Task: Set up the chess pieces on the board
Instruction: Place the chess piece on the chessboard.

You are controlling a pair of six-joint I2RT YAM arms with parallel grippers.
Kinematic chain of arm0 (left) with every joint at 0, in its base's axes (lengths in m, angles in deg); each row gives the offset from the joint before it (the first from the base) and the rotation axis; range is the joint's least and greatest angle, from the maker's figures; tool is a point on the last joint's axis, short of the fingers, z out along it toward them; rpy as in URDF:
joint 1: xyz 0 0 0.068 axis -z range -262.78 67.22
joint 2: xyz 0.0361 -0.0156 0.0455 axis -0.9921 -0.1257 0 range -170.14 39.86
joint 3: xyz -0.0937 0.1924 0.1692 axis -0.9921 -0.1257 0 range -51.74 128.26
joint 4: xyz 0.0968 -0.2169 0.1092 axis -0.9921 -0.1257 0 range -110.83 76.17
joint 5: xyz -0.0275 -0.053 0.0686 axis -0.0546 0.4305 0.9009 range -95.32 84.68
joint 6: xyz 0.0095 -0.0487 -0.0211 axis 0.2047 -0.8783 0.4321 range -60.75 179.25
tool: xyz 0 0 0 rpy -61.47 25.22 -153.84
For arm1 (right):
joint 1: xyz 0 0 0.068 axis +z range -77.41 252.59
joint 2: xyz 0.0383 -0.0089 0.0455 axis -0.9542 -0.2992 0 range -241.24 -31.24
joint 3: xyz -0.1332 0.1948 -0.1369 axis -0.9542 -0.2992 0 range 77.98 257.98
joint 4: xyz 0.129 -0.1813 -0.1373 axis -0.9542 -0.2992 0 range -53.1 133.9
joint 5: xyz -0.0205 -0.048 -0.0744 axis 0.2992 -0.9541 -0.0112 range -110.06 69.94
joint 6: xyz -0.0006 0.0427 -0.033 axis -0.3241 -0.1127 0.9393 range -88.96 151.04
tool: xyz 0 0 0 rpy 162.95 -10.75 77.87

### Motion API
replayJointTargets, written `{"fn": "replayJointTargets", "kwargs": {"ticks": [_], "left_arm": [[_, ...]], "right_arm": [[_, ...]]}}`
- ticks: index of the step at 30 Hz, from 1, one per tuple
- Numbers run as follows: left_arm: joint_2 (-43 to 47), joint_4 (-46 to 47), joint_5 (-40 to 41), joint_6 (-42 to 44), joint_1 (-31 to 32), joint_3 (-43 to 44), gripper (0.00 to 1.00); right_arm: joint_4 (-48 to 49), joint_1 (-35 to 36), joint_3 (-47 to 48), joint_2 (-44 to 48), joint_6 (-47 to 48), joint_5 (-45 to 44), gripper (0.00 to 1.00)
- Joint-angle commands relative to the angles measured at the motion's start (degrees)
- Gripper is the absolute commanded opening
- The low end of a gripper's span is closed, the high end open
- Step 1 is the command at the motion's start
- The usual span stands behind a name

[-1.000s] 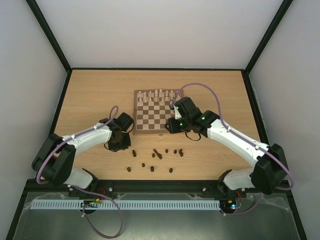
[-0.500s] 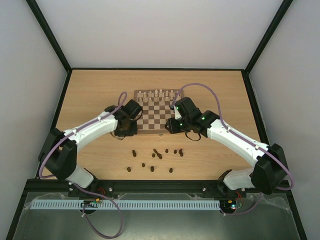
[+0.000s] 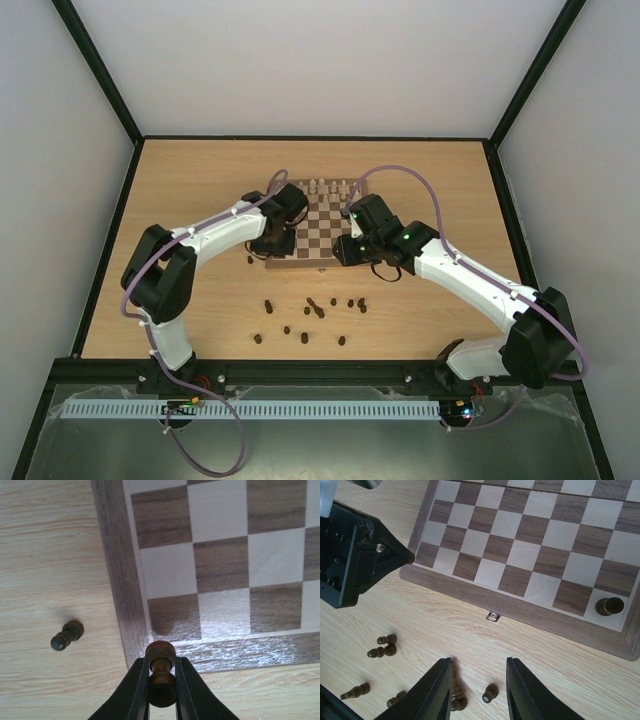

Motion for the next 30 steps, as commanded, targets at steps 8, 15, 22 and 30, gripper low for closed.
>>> {"fn": "replayJointTargets", "kwargs": {"ticks": [8, 15, 22, 30], "left_arm": [[-4.32, -0.98, 0.01, 2.79, 0.47, 4.93, 0.04], [-4.84, -0.78, -0.01, 2.64, 0.69, 4.25, 0.05], [-5.33, -0.86, -0.01, 2.72, 0.77, 3.80, 0.09], [-5.75, -0.55, -0.11, 3.04, 0.78, 3.79, 0.14]], "right_arm": [[-2.18, 0.40, 0.15, -0.15, 0.72, -0.84, 0.30], [-1.98, 0.37, -0.10, -0.30, 0.72, -0.71, 0.30], [-1.93, 0.45, -0.14, -0.63, 0.80, -0.66, 0.30], [-1.80, 0.41, -0.09, -1.04, 0.79, -0.52, 0.30]]}}
